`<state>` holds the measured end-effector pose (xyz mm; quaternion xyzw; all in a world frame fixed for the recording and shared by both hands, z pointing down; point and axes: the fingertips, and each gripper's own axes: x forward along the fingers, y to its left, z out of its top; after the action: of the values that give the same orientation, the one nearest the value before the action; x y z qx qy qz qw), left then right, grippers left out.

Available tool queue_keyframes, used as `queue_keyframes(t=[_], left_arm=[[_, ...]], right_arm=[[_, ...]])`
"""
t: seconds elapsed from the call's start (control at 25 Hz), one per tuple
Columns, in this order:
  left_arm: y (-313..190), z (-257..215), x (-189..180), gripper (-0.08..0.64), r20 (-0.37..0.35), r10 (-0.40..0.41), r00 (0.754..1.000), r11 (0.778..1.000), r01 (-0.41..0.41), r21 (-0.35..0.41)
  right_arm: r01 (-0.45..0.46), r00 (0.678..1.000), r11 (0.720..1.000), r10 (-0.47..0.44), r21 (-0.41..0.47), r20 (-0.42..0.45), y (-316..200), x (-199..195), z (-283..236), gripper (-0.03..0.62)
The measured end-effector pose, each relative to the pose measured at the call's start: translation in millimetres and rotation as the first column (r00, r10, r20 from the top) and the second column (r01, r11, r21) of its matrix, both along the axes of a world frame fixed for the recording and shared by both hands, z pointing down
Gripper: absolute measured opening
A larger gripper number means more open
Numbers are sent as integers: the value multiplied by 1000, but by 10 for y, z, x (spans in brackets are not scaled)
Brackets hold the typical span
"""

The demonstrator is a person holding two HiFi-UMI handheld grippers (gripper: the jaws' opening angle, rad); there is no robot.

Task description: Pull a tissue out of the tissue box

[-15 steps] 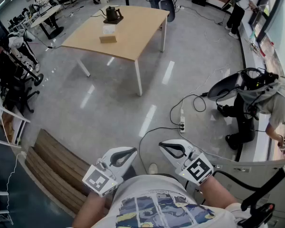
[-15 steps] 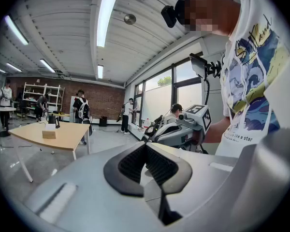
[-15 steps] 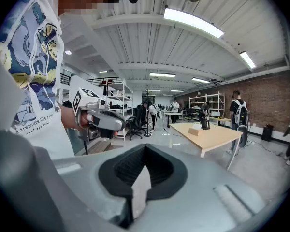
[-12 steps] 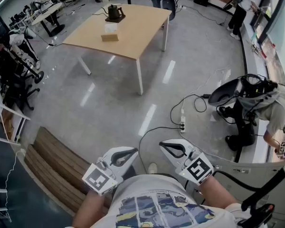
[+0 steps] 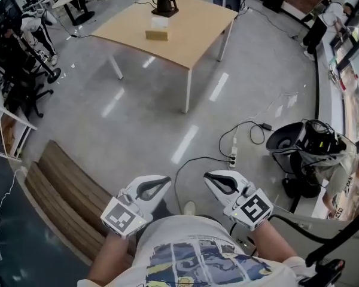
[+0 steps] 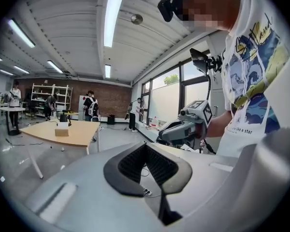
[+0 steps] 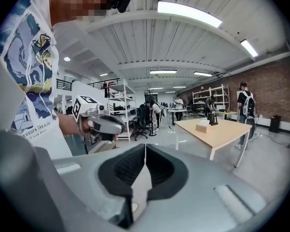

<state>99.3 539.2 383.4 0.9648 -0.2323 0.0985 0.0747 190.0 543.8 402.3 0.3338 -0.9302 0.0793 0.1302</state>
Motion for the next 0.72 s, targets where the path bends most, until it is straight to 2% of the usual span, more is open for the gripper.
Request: queue_keyframes(t=[0.2, 0.4, 0.48, 0.64, 0.72], left_arm=[[-423, 27, -414, 3, -86, -35, 996, 999, 33, -24], [-935, 23, -823, 3, -105, -44, 994, 999, 42, -23], [-1145, 7, -1048, 3, -121, -37, 992, 999, 34, -28], [-1500, -45, -1474, 3, -101, -9, 995, 1000, 7, -27], [-1622, -64, -1651, 3, -120, 9, 993, 999, -13, -38]], right_arm=[[32, 998, 999, -32, -7, -48, -336, -366, 23, 12], [17, 997, 1000, -18, -15, -75, -819, -761, 26, 12], [5, 997, 1000, -7, -25, -73, -1033, -990, 11, 12], [-7, 997, 999, 3, -48, -72, -1389, -1447, -41, 12], [1, 996, 999, -6, -55, -85, -1492, -1650, -32, 12]])
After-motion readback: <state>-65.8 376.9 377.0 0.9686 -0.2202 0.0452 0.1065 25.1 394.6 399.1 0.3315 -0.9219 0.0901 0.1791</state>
